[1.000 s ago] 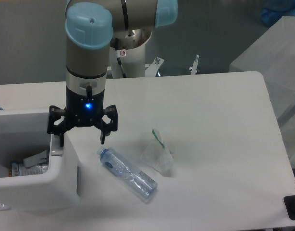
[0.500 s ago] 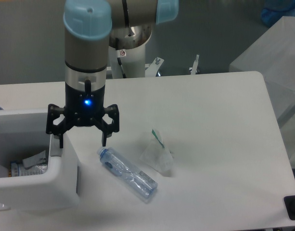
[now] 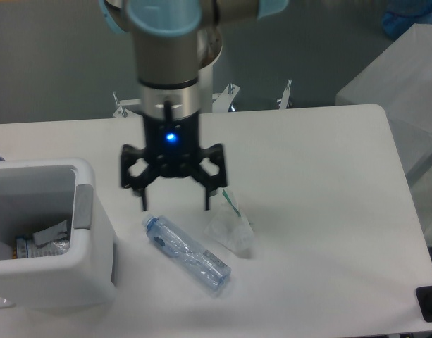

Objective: Open the trash can

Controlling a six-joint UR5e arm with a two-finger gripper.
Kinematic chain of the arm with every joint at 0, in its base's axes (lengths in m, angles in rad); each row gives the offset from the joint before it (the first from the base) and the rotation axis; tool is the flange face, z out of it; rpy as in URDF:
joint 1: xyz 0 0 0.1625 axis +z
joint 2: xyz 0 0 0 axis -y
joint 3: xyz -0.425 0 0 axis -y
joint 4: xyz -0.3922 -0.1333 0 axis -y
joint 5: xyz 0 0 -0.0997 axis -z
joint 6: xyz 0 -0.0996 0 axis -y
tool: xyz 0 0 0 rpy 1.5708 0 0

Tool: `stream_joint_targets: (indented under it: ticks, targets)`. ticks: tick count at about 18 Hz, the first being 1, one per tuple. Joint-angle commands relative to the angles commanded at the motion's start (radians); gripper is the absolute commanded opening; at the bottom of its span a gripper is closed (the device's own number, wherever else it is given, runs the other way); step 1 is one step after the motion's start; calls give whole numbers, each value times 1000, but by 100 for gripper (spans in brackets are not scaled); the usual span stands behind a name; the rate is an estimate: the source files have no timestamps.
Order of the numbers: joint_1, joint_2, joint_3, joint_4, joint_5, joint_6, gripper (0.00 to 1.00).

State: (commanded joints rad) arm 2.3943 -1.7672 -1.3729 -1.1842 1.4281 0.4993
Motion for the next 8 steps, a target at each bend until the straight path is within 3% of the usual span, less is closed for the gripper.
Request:
stream_joint_targets:
  ticks: [5, 8]
  targets:
    - [62, -2, 0, -11, 2, 154, 100]
    - [68, -2, 5, -2, 0, 174, 100]
